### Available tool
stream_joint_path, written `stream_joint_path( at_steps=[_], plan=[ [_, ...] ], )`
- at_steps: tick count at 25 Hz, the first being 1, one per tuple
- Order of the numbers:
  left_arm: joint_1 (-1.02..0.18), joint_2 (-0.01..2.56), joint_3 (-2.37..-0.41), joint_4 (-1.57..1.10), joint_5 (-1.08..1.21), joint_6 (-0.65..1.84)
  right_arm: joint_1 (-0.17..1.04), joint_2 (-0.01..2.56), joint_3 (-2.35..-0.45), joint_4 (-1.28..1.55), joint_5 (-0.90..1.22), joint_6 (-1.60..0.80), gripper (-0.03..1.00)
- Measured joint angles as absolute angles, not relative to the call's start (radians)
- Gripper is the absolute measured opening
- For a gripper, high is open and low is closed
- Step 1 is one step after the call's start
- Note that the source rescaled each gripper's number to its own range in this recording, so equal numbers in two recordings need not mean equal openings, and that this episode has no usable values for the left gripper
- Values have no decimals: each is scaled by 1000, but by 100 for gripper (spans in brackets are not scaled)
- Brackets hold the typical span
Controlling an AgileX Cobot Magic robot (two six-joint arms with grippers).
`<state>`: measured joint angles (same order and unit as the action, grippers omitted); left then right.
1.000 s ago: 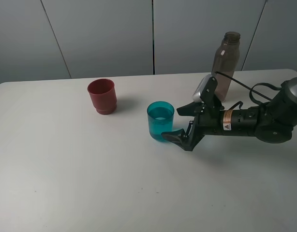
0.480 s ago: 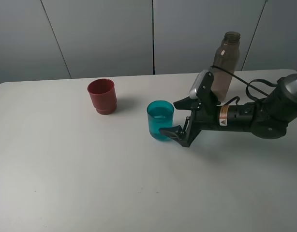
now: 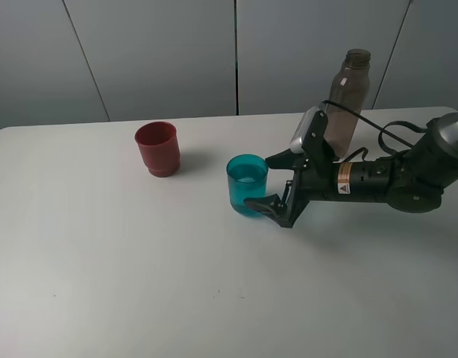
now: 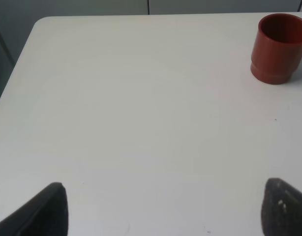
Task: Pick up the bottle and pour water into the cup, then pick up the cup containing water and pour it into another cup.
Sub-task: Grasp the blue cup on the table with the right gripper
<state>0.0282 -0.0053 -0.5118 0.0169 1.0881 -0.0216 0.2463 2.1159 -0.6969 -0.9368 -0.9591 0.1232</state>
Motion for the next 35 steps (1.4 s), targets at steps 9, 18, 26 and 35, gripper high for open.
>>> stream_joint_path(
  at_steps=[9,18,26,35],
  plan=[
    [28,-5,-512,17,1088,-22,302,2174,-743,-924,-964,123,99],
    [28,-5,-512,17,1088,-22,317,2186,-769,-877,-966,122,99],
    [28,-5,-512,17,1088,-22,317,2224,-769,-873,-1033,118,99],
    [28,-5,-512,17,1088,-22,326,2278,-788,-863,-1090,89,99]
  ],
)
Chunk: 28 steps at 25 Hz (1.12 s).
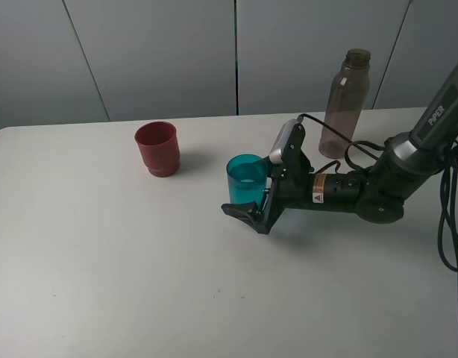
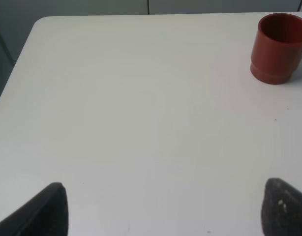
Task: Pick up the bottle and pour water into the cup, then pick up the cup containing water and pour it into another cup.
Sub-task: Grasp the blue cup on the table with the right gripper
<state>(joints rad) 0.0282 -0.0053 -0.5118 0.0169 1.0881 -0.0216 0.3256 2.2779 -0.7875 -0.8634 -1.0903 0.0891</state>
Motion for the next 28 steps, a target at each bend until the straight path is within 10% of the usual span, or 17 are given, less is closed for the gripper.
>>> stream_joint_path(
  at_steps=[20,23,26,28],
  plan=[
    [28,-5,-512,17,1088,-22,348,2332,-838,-803,-1144,75,98],
    [28,-5,-512,17,1088,-22,348,2332,-838,-803,-1144,75,70],
    [28,-5,-512,17,1088,-22,348,2332,-838,-799,-1144,74,3],
    [28,-5,-512,17,1088,-22,348,2332,-838,-799,-1144,74,5]
  ],
)
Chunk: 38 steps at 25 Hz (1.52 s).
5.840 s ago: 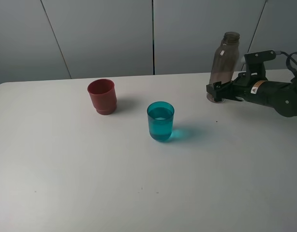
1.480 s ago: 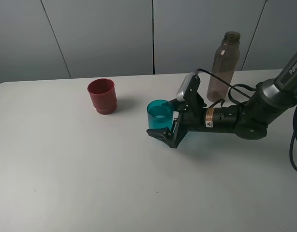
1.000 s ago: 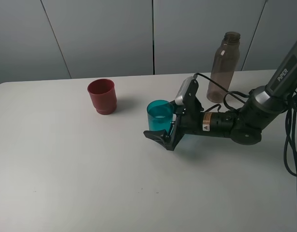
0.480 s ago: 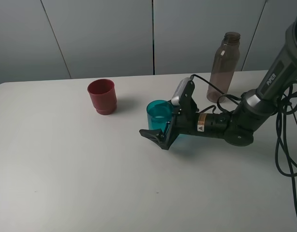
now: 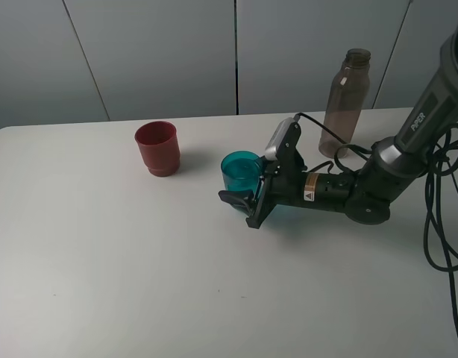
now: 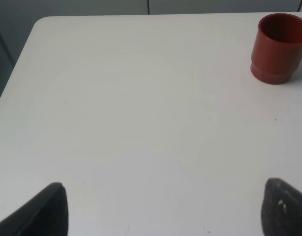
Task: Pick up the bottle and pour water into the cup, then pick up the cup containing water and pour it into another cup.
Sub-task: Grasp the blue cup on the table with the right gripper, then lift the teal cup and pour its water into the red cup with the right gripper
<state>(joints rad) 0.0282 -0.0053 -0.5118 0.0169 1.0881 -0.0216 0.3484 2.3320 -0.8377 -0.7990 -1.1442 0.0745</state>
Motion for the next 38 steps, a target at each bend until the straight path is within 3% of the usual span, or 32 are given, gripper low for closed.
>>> stream_joint_path(
  at_steps=[23,38],
  plan=[
    [28,-5,-512,17,1088,-18,373,2195,-874,-786,-1026,214,5],
    [28,-5,-512,17,1088,-20,457,2178,-1170,-792,-694,435,5]
  ],
)
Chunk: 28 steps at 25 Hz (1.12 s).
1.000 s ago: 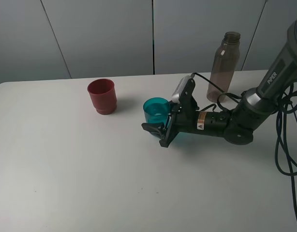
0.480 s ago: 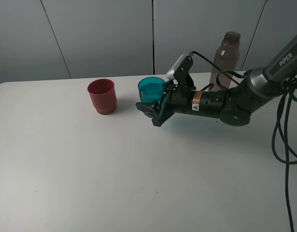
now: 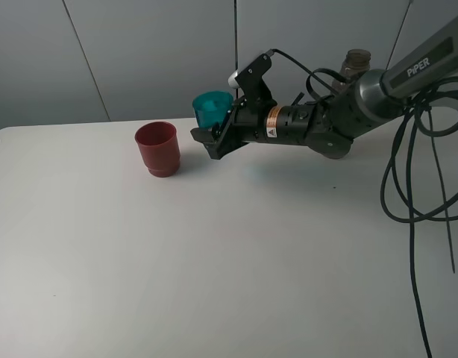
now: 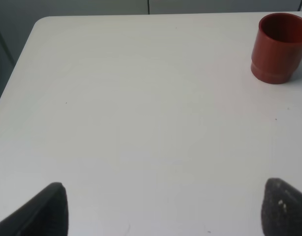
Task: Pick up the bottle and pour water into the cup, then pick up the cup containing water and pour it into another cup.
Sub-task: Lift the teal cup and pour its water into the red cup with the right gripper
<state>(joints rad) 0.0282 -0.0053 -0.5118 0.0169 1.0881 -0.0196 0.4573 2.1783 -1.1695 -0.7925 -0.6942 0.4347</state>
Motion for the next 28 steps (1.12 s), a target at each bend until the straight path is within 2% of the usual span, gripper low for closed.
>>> stream_joint_path(
  at_steps=[10,28],
  plan=[
    [28,-5,-512,17,1088,-20,464,2197,-1344,-803,-672,511,5],
    [28,-5,-512,17,1088,-20,507,2405,-1721,-899,-545,689,5]
  ],
)
